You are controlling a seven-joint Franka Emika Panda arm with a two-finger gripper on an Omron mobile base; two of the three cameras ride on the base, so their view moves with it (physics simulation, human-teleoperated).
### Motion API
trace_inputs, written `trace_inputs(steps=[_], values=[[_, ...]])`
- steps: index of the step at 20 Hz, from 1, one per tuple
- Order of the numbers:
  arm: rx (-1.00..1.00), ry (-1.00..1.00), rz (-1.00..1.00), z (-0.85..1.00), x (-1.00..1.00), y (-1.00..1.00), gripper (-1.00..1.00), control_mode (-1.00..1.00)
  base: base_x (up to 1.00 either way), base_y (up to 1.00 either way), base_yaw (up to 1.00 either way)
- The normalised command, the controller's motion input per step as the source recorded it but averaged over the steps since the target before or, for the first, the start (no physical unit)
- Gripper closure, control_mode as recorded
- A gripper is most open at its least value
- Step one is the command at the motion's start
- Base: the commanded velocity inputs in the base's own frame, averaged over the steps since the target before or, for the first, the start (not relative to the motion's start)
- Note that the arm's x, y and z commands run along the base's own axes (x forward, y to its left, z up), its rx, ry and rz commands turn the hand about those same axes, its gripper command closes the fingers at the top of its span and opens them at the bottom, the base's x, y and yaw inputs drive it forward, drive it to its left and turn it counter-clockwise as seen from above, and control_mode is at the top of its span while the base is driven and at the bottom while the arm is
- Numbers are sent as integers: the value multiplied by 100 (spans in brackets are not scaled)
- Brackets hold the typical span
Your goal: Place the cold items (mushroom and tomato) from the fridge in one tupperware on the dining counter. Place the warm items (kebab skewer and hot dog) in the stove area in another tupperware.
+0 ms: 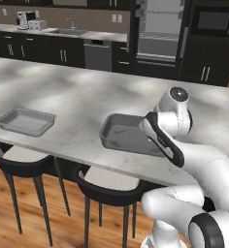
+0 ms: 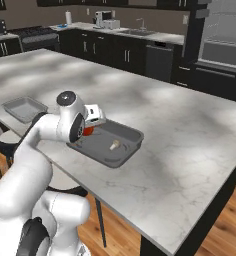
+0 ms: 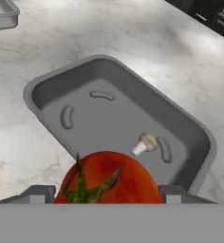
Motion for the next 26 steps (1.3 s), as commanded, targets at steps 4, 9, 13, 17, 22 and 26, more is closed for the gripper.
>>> trace_inputs(steps=[4,9,13,17,22,26], values=[[16,18,7,-5,86,-1,100,-100,0,0,0],[0,27,3,-41,61,1,100,-100,0,0,0],[0,16,0,-56,53,9,100,-100,0,0,0],[0,4,0,-72,38,19,100,-100,0,0,0],[0,0,0,-61,42,23,100,-100,0,0,0],[0,1,0,-58,39,31,100,-100,0,0,0]])
